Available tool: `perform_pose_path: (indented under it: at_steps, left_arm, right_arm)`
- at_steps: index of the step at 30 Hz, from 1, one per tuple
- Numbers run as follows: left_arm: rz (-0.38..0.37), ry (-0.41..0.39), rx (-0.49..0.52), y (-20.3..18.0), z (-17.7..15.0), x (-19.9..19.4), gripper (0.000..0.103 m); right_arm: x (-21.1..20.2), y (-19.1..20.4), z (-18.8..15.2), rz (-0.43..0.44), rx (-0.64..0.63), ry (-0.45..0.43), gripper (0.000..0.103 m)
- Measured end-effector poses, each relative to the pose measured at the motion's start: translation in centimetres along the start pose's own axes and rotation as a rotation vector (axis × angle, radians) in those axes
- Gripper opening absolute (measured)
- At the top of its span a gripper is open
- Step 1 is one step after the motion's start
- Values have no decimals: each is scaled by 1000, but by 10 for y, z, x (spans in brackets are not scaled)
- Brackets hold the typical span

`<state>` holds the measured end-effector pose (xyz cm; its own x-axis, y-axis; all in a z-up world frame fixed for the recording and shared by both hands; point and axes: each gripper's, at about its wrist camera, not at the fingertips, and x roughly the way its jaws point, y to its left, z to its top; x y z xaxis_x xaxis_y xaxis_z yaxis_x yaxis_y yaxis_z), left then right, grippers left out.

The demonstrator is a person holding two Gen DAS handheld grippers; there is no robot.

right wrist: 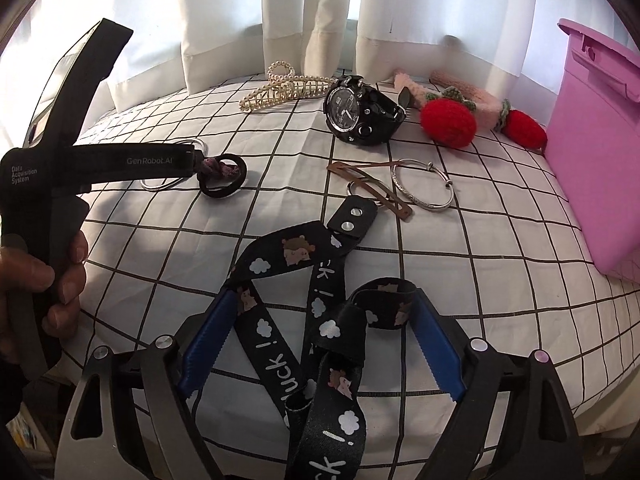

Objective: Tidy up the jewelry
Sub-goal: 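Grasp the large silver ring with the left tool while the right tool grasps the black 'luck' strap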

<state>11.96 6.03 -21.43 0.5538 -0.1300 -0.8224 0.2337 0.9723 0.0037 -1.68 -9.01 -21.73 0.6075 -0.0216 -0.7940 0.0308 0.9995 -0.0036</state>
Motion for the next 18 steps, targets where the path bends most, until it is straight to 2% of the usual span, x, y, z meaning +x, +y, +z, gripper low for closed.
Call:
perform_pose_path:
  at_steps: [2,4,5,7,18]
  left_arm:
    - [-2,-9,2,2,-4,-5,82]
    - [-6,-20,9,2,-6,-9,70]
    - [-7,-18,10,3,-7,-10,70]
    - [-8,-20,9,4,-7,-11,70]
    - [-11,-46,-7,10,-7,-29,70]
  right_arm:
    - [-2,2,0,9,-11,-13,73]
    - [-5,4,0,15,-23,-25,50]
    - [-6,5,0,20,-26,-26,47]
    - [-7,7,1,27,-34,-31,27]
    - [-18,2,7,73,-5,-76,24]
